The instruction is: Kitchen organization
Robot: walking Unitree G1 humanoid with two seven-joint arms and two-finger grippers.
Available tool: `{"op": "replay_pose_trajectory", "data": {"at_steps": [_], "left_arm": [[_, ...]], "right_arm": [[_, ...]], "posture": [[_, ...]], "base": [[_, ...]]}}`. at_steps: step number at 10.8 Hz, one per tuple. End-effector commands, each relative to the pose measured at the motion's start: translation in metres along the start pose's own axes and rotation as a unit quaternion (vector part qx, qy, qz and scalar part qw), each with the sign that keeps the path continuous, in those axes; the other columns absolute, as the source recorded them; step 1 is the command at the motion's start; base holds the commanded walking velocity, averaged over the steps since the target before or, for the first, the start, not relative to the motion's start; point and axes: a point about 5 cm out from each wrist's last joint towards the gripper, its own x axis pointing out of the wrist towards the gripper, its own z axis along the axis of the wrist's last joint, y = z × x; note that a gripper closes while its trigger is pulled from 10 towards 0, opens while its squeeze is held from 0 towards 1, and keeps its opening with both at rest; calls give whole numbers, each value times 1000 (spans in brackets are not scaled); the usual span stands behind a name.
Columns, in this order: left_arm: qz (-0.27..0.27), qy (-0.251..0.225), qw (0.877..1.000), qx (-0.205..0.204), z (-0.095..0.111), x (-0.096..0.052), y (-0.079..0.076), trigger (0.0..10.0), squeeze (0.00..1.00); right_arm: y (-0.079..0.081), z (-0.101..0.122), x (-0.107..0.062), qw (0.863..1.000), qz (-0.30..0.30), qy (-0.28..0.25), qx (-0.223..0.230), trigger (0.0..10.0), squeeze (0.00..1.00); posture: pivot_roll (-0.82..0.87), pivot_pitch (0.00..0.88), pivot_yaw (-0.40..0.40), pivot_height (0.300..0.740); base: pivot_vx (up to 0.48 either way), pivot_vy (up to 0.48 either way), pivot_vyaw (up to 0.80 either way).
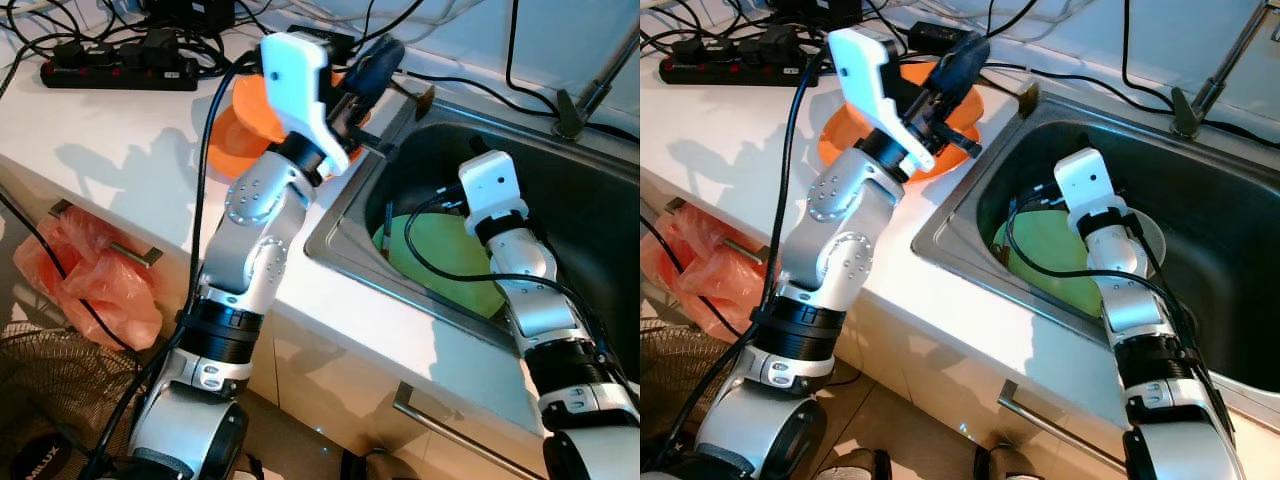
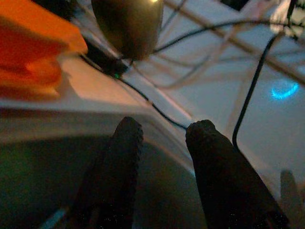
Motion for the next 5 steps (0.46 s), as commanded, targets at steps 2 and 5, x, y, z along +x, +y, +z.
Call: {"op": "replay_pose_trajectory", "data": {"at_steps": [2, 5], "left_arm": [[-8, -6, 1000, -29, 5, -3, 0, 10000, 0], [-3, 1, 998, -67, 2, -9, 6, 10000, 0]], "right_arm": [[-7, 11, -1, 999, 5, -35, -2, 10000, 0], [6, 30, -2, 994, 58, -92, 21, 10000, 0]], "posture": [[28, 136, -52, 740], [20, 131, -47, 740]], "base": [[0, 0, 0], [0, 0, 0]]}}
